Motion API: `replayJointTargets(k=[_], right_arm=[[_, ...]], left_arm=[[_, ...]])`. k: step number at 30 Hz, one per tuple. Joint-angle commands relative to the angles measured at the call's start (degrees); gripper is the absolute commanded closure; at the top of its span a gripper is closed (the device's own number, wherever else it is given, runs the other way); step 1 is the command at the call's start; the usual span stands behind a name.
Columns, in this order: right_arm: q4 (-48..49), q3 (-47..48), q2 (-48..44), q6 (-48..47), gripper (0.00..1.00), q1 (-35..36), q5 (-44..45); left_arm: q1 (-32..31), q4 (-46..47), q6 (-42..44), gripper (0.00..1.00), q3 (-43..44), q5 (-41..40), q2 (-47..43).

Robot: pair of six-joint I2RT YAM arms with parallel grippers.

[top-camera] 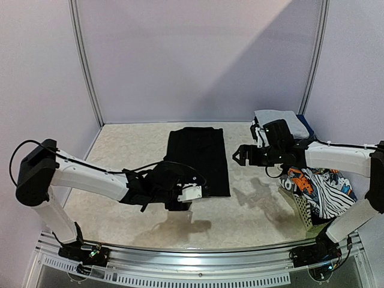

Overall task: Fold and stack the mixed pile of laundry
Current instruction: Pick up the 2/3-rectangle-folded shirt from the center of the board.

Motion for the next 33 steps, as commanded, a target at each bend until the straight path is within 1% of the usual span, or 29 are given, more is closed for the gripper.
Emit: replayJointTargets(k=[1,7,11,15,23,31,33], right_arm=[[0.89,-2.03,-3.04,0.51,0.01,-0.07,1.68],[0.30,-3.75,-4.54,0.47,0.01,-0.09,2.15],[0.01,-4.68,-5.59,0.41,0.01,-0.07,2.37],[-0.34,-4.72,-5.93,0.25,0.01,-0.12,2.43],[0.00,-4.05,-5.01,-0.05,0.01,-0.11,1.63],[0.04,-2.78,-3.01,-0.40,0.01,-0.07,0.89],[-0.06,-2.41,-2.58,-0.58,0.01,-0.08,0.70]], left_arm=[[-2.05,0.71,1.36,0.30,2.25,-2.87,6.01],[-2.07,4.73,2.94,0.35,3.61,-5.59,10.85],[-2.07,7.01,4.42,0.42,4.03,-7.57,13.03],[-2.07,7.37,5.91,0.48,4.63,-9.72,14.64],[-1.90,9.94,8.14,0.51,4.67,-13.05,17.08],[-1.22,12.79,10.06,0.67,5.28,-13.40,19.72],[-1.13,13.28,10.34,0.72,5.17,-13.02,19.69]])
